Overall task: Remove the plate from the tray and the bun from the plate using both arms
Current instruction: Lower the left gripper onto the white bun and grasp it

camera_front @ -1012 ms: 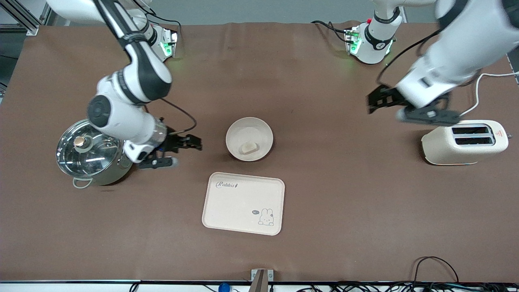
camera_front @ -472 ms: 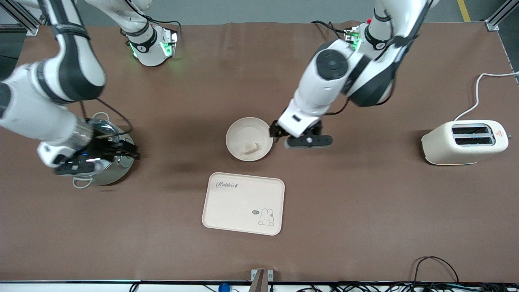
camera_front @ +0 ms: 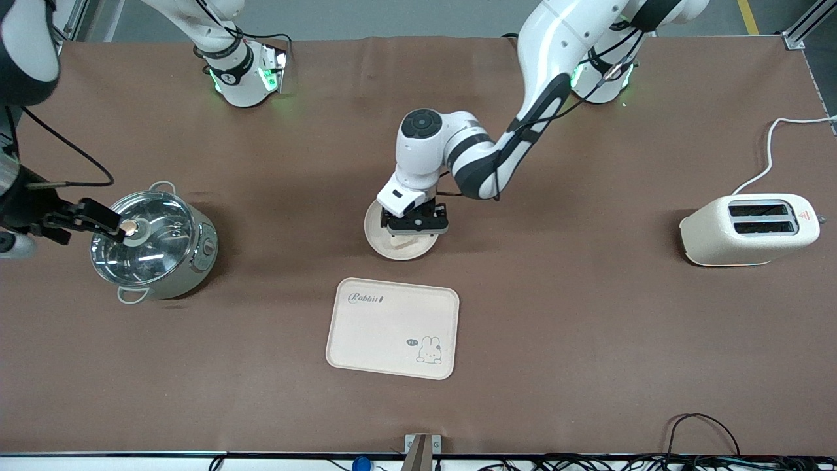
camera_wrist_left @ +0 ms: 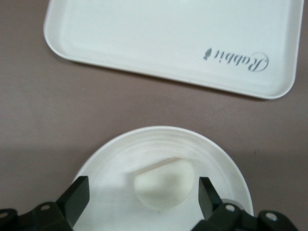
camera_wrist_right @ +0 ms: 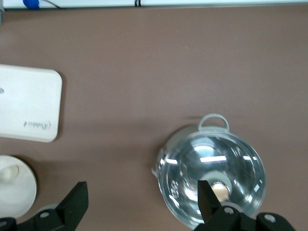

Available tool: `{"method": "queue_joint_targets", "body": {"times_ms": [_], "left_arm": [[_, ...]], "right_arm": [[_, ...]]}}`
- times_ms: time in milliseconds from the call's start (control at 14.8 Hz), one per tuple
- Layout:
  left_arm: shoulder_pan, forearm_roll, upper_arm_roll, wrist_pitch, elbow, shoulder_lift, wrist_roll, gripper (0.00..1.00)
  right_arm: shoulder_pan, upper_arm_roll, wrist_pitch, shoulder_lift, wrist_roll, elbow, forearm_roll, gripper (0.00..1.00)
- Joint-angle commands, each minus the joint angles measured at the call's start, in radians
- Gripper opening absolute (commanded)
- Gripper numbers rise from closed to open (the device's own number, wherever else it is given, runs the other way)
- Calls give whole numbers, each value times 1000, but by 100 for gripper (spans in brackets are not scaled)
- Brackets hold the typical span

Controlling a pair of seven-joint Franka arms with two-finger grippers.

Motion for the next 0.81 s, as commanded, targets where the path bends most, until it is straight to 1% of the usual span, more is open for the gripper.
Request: {"method": "queue_joint_targets", "body": {"times_ms": [0,202,270,337,472,540,607,742], "left_arm": [[-23,65,11,17,54,54,-67,100],[-60,73,34,17,63,70,-90,100],[-66,83,37,17,65,79,-93,100],[-78,85,40,17,66,82,-105,99],[-88,102,58,17,66,88,-108,98],[-89,113,60,17,66,91,-111,98],[-89,119,60,17,66,91,-112,97],[-88,122,60,17,66,91,-112,92]], "right_arm": [[-46,19,-97,-59,-21,3,-20,100],[-56,11,-186,-142,-24,3,-21,100],[-27,-28,-198,-176,-25,-3,-20,100],[30,-82,-209,-182,-26,-3,-21,100],[151,-211,-208,-181,-26,-5,-21,100],[197,-257,-201,-181,-26,-6,-21,100],[217,-266,-198,-181,-27,-6,-21,100],[226,-265,-169,-175,-24,-19,-18,100]]}}
